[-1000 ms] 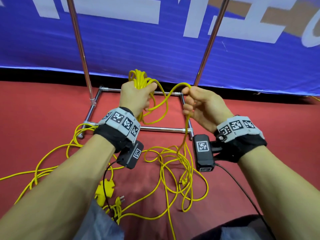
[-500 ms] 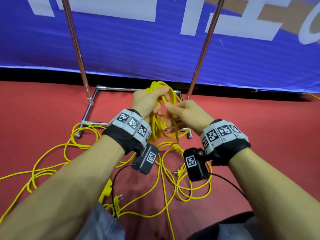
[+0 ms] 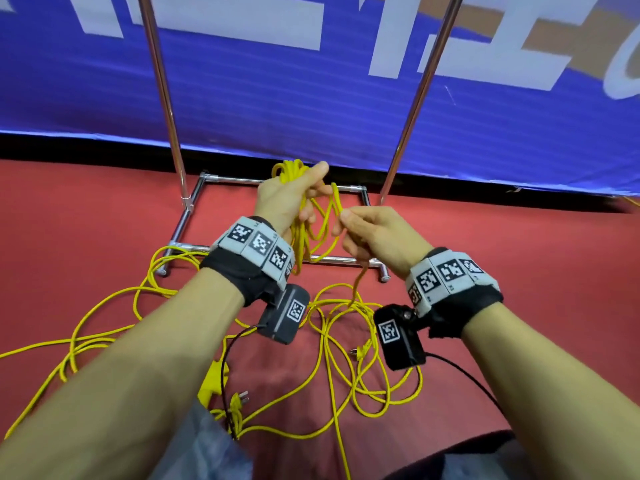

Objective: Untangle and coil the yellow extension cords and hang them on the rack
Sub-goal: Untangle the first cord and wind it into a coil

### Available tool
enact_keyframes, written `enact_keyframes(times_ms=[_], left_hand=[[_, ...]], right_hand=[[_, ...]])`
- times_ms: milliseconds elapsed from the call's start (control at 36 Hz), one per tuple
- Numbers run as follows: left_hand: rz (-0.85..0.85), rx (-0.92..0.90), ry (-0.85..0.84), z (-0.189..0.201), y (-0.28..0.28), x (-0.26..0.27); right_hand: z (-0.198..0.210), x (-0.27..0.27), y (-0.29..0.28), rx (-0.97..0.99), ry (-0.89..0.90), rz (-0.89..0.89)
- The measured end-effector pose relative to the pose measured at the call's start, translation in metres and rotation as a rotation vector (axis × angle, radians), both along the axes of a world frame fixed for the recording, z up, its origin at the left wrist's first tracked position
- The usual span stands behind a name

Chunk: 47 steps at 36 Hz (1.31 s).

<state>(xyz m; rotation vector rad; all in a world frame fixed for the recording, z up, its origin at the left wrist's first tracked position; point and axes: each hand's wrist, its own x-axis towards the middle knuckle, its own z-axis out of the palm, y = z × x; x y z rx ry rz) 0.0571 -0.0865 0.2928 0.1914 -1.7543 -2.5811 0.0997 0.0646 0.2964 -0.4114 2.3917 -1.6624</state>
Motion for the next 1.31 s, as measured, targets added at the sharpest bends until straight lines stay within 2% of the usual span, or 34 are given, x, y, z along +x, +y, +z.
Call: enact_keyframes(times_ms=[167,278,361,472,528,611,750,861,1111,1222,1305], left_hand=[[-0.032,-0.118,0.012,-0.005,0.004,0.005],[-0.122,-0.131,-0.022,-0.007,0.010,0.007],[-0.090,-0.140,-0.001,-0.007,0.013,0.007],[-0.012,-0.043,0.030,0.000,0.007,0.001],[0.008,0.028,0.030,0.003,0.001,-0.002],[0.001,0.050,0.009,0.003,-0.003,-0.003],[-0.025,0.006,-0.004,0.001,0.001,-0.003],[-0.065,-0.107,-0.016,-0.005,0.013,0.008],[0.019,-0.012,-0.022,-0.003,0.015,0.003],[0.053,0.076,-0.009,0.001,0.005,-0.004],[0.051,0.046,-0.002,0.000,0.005,-0.006]], right_hand=[[0.002,-0.003,-0.009,0.037,0.069,-0.003],[0.003,-0.002,-0.009,0.036,0.059,0.008],[0.001,-0.002,-0.007,0.050,0.016,0.022],[-0.009,0.000,0.009,0.099,-0.090,0.023],[-0.016,0.002,0.017,0.216,-0.083,0.033],[-0.017,0.002,0.022,0.251,-0.055,0.013],[-0.006,0.002,0.018,0.163,0.056,-0.002],[0.004,-0.004,0.008,0.044,0.083,-0.021],[-0.004,0.001,0.004,-0.043,-0.150,-0.043],[-0.021,0.009,0.022,0.092,-0.215,0.000],[-0.021,0.008,0.028,0.128,-0.178,0.022]])
